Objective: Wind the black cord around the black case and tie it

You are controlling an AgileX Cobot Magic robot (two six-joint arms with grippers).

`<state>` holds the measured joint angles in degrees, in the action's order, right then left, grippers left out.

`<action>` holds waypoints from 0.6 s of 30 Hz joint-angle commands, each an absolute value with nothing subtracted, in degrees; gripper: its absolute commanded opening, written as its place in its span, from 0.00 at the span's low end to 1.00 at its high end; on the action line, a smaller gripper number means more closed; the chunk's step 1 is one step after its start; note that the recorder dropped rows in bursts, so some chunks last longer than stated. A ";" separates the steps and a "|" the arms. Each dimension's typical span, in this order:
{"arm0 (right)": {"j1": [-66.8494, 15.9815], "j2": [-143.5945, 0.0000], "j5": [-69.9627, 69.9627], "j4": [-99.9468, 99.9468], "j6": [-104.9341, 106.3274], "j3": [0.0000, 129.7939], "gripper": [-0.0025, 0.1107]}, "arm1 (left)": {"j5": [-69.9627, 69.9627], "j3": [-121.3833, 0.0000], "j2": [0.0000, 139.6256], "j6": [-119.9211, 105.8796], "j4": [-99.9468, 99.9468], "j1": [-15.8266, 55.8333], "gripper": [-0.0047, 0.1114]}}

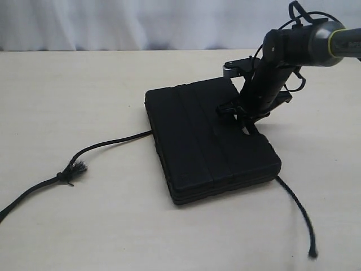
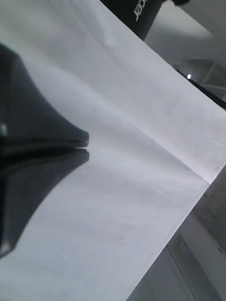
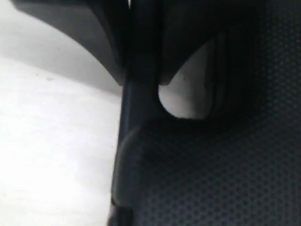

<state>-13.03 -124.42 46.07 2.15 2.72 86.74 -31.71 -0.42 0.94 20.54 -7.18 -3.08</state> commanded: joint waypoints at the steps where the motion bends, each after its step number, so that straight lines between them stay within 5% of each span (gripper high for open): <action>1: -12.87 -120.11 47.22 1.20 2.66 86.98 0.06 | -32.69 -6.56 5.43 25.00 -0.59 -2.61 0.04; 12: -12.87 -109.53 49.11 1.29 -1.38 87.25 0.06 | -10.22 -32.31 36.23 27.27 15.95 -2.61 0.04; 18: -12.87 -103.65 49.52 6.80 -1.28 87.25 0.06 | -4.55 -36.09 56.40 27.27 19.83 -0.10 0.04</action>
<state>-13.03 -107.31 51.09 2.61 -0.43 86.54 -7.29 -35.28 48.01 26.88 16.37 -2.08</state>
